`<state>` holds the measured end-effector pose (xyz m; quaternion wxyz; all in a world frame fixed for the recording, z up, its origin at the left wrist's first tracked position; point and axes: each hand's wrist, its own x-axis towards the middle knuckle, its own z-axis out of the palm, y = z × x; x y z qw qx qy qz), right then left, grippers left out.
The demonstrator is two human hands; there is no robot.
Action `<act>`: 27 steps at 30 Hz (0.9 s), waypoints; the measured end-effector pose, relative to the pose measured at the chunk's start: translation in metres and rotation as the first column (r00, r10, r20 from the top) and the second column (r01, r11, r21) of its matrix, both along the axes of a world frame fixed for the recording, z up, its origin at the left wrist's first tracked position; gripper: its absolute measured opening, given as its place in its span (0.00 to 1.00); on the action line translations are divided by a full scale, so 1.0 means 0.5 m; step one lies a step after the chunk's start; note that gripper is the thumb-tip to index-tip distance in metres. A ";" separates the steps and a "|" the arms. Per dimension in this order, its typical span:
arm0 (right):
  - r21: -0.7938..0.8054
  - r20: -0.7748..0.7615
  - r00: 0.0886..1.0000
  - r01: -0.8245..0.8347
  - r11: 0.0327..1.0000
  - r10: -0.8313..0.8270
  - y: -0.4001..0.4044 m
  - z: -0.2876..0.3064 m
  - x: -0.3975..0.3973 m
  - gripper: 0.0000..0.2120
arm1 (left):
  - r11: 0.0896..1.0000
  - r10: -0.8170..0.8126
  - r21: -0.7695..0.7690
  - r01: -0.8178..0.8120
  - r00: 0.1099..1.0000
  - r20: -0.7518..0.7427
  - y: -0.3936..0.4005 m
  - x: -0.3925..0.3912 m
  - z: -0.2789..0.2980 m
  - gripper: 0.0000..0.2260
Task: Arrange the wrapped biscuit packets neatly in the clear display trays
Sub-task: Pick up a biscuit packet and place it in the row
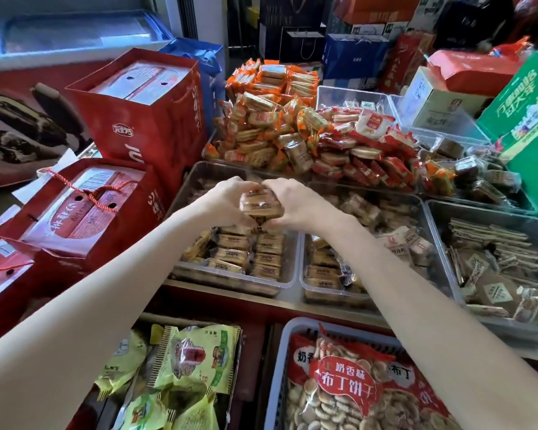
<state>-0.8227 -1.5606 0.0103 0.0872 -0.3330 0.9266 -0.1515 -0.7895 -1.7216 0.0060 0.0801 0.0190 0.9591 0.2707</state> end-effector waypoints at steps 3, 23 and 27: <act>0.133 -0.113 0.992 0.071 0.989 -0.056 -0.034 -0.046 -0.042 0.25 | 1.000 -0.001 -0.031 -0.001 0.997 -0.081 0.008 -0.039 -0.040 0.31; 0.517 -0.255 0.954 0.272 0.811 -0.158 -0.115 -0.295 -0.243 0.28 | 0.841 -0.055 -0.530 0.110 0.991 0.119 -0.045 -0.229 -0.291 0.26; 0.584 -0.225 0.959 0.272 0.765 -0.170 -0.099 -0.351 -0.261 0.30 | 0.816 -0.065 -0.557 0.156 0.982 0.180 -0.047 -0.238 -0.296 0.25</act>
